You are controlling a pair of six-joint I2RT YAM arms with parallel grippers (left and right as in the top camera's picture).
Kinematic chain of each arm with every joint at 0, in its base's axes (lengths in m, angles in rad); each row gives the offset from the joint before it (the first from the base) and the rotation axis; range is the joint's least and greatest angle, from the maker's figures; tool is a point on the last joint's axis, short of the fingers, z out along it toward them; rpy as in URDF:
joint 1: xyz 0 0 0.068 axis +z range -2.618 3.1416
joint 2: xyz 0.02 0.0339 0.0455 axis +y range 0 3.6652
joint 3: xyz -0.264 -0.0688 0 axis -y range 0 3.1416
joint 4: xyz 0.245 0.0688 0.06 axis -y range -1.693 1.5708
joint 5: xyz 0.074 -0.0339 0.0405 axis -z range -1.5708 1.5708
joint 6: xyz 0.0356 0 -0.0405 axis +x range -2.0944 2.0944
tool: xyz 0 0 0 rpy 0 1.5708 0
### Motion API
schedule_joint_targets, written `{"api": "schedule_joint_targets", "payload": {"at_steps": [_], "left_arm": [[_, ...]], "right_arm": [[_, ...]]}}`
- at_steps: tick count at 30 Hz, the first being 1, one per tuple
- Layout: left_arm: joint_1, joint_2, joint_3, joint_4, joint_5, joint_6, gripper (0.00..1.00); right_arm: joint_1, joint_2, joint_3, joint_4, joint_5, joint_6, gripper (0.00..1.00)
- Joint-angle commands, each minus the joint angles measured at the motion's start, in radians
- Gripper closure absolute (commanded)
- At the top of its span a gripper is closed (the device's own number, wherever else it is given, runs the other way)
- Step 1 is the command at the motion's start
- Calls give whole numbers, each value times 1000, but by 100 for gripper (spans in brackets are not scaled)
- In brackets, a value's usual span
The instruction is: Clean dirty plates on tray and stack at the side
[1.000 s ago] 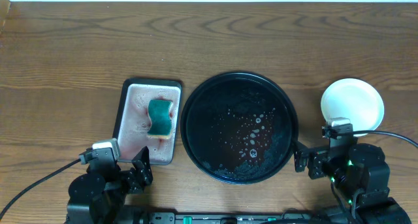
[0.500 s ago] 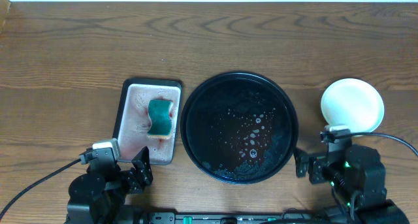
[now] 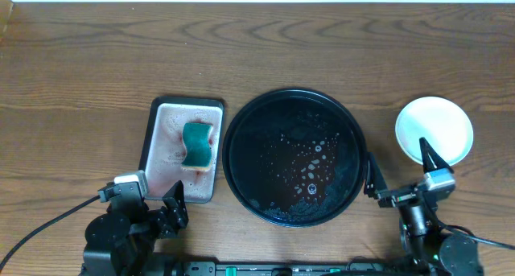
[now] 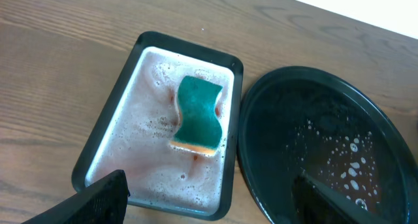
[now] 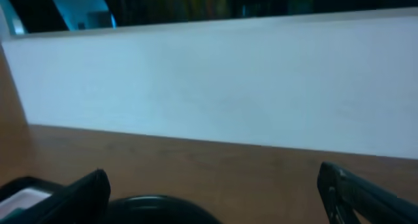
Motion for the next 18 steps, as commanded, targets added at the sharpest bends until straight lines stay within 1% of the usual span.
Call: {"api": "schedule_joint_targets", "payload": {"at_steps": [1, 3, 6, 9, 18], "left_arm": [[5, -3, -4, -2, -9, 13, 20], [5, -3, -4, -2, -9, 13, 20], [5, -3, -4, -2, -9, 13, 20], [5, -3, -4, -2, -9, 13, 20], [5, -3, -4, -2, -9, 13, 20]], "right_arm": [[-24, -7, -116, 106, -29, -13, 1], [-27, -7, -165, 106, -49, -31, 1], [-27, -7, -161, 6, -69, -130, 1], [-27, -7, -161, -86, -69, -138, 1], [-27, -3, -161, -80, -61, -138, 1]]}}
